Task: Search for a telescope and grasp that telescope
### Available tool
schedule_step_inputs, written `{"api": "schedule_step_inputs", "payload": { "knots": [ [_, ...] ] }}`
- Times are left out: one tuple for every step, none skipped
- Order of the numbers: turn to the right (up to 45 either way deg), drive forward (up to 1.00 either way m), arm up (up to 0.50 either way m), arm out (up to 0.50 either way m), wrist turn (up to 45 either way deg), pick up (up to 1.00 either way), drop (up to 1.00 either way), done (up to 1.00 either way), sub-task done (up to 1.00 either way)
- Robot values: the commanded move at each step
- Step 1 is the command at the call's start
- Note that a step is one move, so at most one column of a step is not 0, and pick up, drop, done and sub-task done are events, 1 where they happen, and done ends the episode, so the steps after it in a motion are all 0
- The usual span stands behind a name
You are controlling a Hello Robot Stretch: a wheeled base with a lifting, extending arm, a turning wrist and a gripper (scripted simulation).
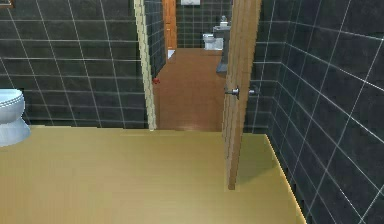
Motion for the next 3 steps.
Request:
{"api": "schedule_step_inputs", "payload": {
  "knots": [
    [0.0,0.0,0.0,0.0,45.0,0.0,0.0,0.0,0.0],
    [0.0,0.0,0.0,0.0,45.0,0.0,0.0,0.0,0.0],
    [0.0,0.0,0.0,0.0,45.0,0.0,0.0,0.0,0.0]
  ]
}}
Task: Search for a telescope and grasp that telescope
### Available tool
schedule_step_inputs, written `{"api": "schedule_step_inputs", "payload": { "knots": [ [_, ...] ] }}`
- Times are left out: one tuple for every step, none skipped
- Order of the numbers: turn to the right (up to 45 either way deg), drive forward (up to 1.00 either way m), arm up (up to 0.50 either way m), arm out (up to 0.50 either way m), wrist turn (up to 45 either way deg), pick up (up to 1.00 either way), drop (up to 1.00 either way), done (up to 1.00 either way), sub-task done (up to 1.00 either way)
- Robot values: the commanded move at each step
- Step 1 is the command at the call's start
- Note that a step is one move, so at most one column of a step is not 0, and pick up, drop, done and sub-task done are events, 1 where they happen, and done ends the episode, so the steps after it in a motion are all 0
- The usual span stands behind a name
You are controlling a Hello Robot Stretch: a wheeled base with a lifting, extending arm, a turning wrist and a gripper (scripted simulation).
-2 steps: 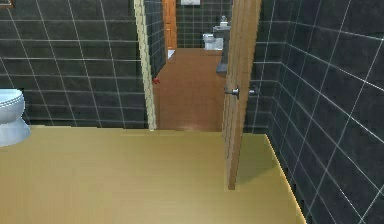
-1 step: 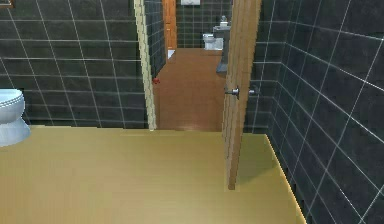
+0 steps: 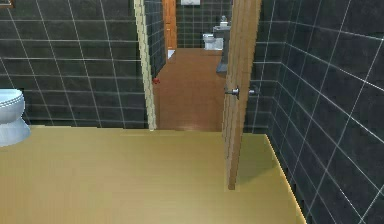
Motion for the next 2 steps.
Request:
{"api": "schedule_step_inputs", "payload": {
  "knots": [
    [0.0,0.0,0.0,0.0,42.0,0.0,0.0,0.0,0.0],
    [0.0,0.0,-0.3,0.0,0.0,0.0,0.0,0.0,0.0]
  ]
}}
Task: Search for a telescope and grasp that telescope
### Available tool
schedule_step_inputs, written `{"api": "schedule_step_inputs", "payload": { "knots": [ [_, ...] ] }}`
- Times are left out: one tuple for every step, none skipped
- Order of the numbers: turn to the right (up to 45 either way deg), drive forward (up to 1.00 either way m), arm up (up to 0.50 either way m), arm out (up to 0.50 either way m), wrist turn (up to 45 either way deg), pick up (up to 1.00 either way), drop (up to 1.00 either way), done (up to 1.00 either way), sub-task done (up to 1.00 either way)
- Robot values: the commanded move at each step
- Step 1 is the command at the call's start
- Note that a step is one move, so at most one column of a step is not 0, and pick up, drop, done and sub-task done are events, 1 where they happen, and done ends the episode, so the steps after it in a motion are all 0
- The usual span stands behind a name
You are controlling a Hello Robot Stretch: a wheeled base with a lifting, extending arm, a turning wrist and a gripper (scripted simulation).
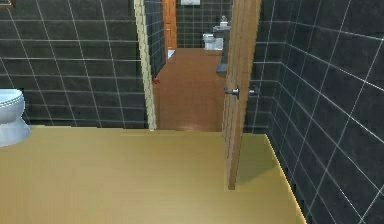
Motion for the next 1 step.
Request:
{"api": "schedule_step_inputs", "payload": {
  "knots": [
    [0.0,0.0,0.0,0.0,0.0,1.0,0.0,0.0,0.0]
  ]
}}
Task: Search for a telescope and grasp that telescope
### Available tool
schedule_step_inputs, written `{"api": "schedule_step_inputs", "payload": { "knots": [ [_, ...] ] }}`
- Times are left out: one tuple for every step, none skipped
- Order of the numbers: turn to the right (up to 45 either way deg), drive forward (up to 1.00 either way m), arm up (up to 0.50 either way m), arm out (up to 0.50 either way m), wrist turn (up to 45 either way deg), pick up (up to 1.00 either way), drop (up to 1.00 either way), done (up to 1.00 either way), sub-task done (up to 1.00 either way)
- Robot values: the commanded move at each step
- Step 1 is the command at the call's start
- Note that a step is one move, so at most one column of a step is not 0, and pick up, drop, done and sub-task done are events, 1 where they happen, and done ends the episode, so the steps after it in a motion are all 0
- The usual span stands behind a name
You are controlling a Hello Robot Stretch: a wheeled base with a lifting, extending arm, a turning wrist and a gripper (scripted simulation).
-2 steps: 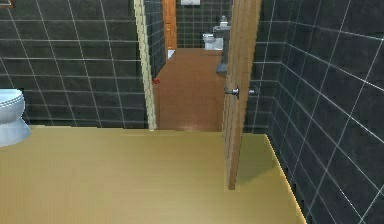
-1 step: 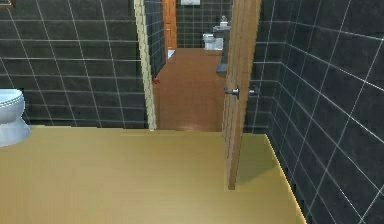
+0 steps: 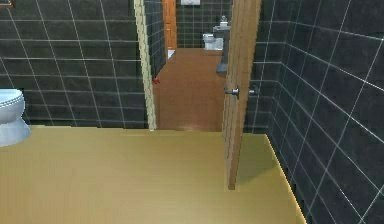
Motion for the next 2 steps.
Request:
{"api": "schedule_step_inputs", "payload": {
  "knots": [
    [0.0,0.0,0.1,0.0,0.0,0.0,0.0,0.0,0.0],
    [0.0,0.0,0.0,0.0,0.0,0.0,0.0,1.0,0.0]
  ]
}}
